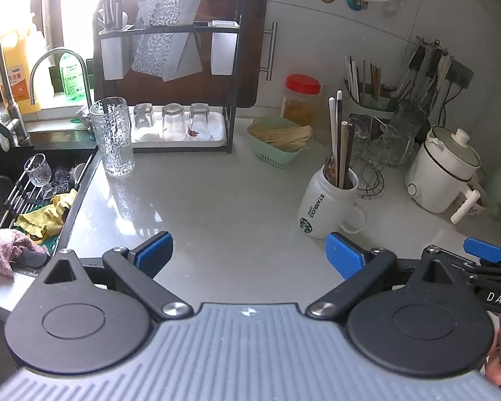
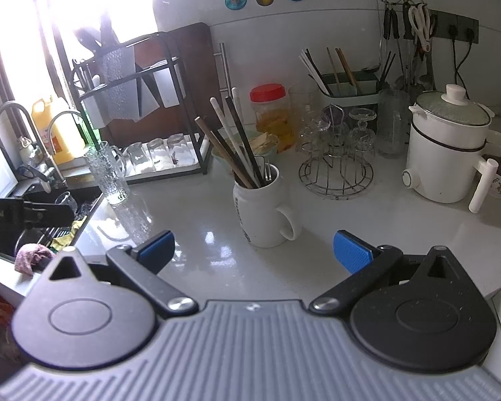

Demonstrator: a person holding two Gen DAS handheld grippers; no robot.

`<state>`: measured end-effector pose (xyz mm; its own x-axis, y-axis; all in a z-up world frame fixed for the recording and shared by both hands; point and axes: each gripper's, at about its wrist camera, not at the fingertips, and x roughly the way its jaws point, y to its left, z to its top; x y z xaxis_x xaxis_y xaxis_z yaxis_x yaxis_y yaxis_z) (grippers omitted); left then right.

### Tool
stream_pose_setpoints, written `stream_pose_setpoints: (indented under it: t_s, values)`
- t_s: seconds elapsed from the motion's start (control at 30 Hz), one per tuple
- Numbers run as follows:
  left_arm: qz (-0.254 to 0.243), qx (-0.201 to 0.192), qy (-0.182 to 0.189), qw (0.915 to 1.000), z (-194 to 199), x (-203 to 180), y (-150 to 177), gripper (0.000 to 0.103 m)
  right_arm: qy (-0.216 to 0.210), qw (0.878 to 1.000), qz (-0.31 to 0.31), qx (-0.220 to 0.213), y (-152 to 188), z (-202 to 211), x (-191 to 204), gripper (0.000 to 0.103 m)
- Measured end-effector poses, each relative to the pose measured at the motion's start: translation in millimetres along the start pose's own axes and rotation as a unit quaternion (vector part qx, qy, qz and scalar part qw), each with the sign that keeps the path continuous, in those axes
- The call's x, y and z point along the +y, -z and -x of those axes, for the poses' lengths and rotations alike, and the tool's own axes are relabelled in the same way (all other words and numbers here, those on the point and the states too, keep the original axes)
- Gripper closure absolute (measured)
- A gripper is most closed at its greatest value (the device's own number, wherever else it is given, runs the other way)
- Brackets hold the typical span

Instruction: Organize utensils

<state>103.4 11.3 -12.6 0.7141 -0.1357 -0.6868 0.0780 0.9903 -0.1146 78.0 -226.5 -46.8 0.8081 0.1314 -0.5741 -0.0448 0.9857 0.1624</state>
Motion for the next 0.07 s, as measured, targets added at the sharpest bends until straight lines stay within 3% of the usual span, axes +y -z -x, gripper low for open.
stream_pose_setpoints:
  t_s: [0.07]
  values:
    - [0.000,0.001,0.001,1.0000,-0.3,0.0,0.0,0.003,0.000,1.000,0.000,0.000,0.1,0.1,-0.2,0.000]
